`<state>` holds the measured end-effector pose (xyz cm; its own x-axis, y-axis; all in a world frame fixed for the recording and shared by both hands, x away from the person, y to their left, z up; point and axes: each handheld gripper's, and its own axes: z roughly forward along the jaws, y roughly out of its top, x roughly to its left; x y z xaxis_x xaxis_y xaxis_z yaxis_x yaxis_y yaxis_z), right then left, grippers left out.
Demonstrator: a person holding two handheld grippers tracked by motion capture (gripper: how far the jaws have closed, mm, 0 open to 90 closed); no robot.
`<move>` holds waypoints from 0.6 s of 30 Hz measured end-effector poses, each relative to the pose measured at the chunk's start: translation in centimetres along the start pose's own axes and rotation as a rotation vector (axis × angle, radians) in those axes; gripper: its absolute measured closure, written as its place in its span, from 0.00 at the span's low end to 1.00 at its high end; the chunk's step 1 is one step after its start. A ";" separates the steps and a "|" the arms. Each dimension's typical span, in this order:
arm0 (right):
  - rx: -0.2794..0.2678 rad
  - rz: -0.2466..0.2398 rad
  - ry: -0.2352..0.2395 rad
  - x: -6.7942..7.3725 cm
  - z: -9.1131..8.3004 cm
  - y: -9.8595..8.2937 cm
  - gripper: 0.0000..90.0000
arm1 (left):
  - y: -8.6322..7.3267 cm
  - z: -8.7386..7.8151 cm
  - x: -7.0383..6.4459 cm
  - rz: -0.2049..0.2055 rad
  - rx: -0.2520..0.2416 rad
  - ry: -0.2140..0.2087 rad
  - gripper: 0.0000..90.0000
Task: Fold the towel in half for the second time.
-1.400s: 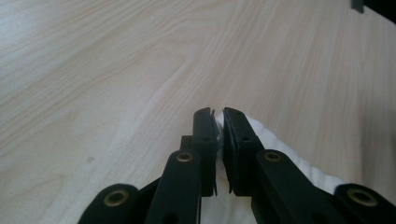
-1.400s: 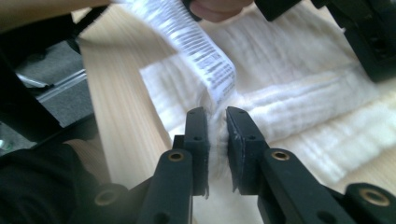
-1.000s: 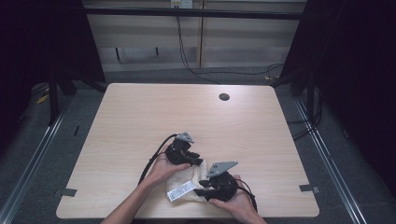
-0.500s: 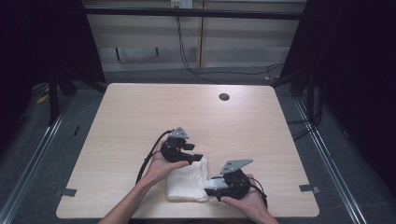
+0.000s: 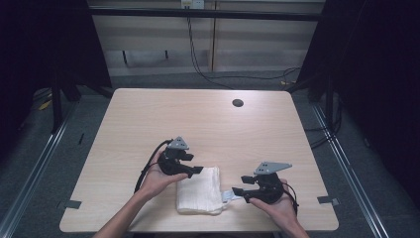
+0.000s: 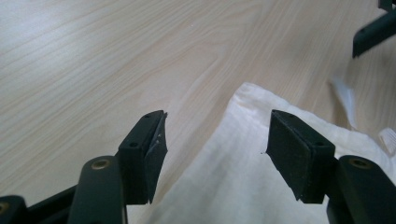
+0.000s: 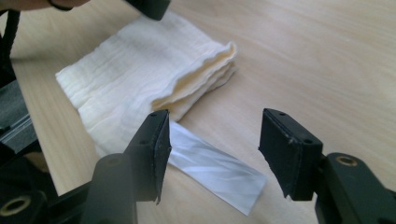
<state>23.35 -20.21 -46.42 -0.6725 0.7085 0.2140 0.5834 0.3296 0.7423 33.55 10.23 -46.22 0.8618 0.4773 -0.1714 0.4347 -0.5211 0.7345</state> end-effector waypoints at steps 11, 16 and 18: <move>-0.068 -0.024 -0.013 -0.5 -1.6 1.0 0.48 | -1.4 -3.0 -0.7 0.022 0.001 0.008 0.40; -0.069 -0.027 -0.019 -0.9 -1.8 0.8 0.48 | -3.1 -5.0 -0.6 -0.010 -0.011 0.031 0.36; -0.071 -0.025 -0.027 -1.1 -1.9 0.6 0.47 | -3.7 -5.5 -0.6 -0.028 -0.020 0.032 0.35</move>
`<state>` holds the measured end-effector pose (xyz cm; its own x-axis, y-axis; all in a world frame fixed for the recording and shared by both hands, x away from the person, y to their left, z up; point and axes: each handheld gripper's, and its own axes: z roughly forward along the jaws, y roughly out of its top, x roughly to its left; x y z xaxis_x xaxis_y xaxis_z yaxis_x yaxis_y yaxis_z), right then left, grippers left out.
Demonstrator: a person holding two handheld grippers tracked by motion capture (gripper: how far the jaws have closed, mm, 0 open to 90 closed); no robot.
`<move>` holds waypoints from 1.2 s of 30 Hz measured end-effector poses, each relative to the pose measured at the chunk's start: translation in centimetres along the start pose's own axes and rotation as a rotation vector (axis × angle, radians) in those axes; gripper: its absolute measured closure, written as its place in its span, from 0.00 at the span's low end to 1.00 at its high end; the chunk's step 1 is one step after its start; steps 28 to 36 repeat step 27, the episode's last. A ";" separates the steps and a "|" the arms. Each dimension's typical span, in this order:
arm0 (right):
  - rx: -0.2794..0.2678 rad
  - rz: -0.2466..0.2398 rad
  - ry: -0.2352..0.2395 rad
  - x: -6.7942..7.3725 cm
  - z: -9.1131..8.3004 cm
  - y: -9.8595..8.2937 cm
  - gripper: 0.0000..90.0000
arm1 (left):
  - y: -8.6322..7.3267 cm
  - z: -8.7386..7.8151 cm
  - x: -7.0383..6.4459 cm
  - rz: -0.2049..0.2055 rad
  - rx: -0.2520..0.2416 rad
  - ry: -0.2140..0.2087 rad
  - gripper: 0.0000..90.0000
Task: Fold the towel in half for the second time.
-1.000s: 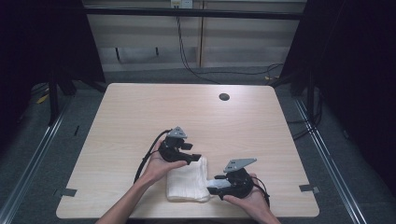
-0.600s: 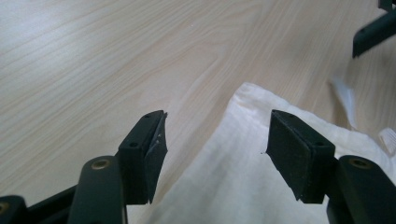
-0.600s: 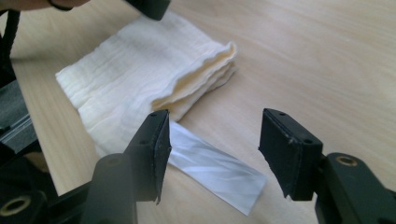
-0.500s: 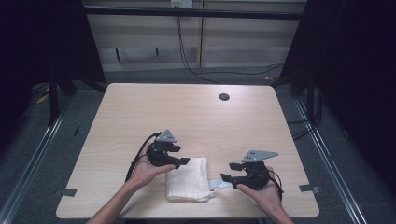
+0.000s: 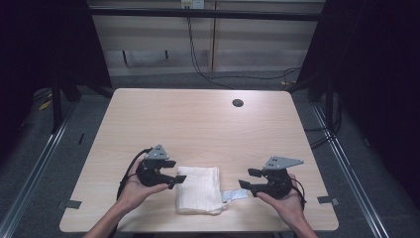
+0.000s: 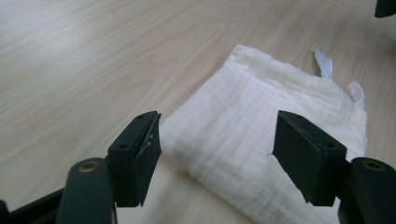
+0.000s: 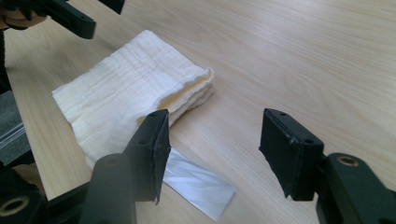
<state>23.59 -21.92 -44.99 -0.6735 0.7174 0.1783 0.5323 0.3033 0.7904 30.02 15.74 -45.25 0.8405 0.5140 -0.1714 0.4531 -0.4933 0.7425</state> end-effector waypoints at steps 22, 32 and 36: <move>-0.052 0.047 -0.110 -3.2 -2.3 -2.9 0.43 | -6.9 -6.2 1.5 -0.094 -0.054 0.148 0.35; -0.085 0.096 -0.137 -4.3 -2.8 -3.4 0.41 | -6.9 -6.1 1.9 -0.100 -0.060 0.143 0.35; -0.085 0.096 -0.137 -4.3 -2.8 -3.4 0.41 | -6.9 -6.1 1.9 -0.100 -0.060 0.143 0.35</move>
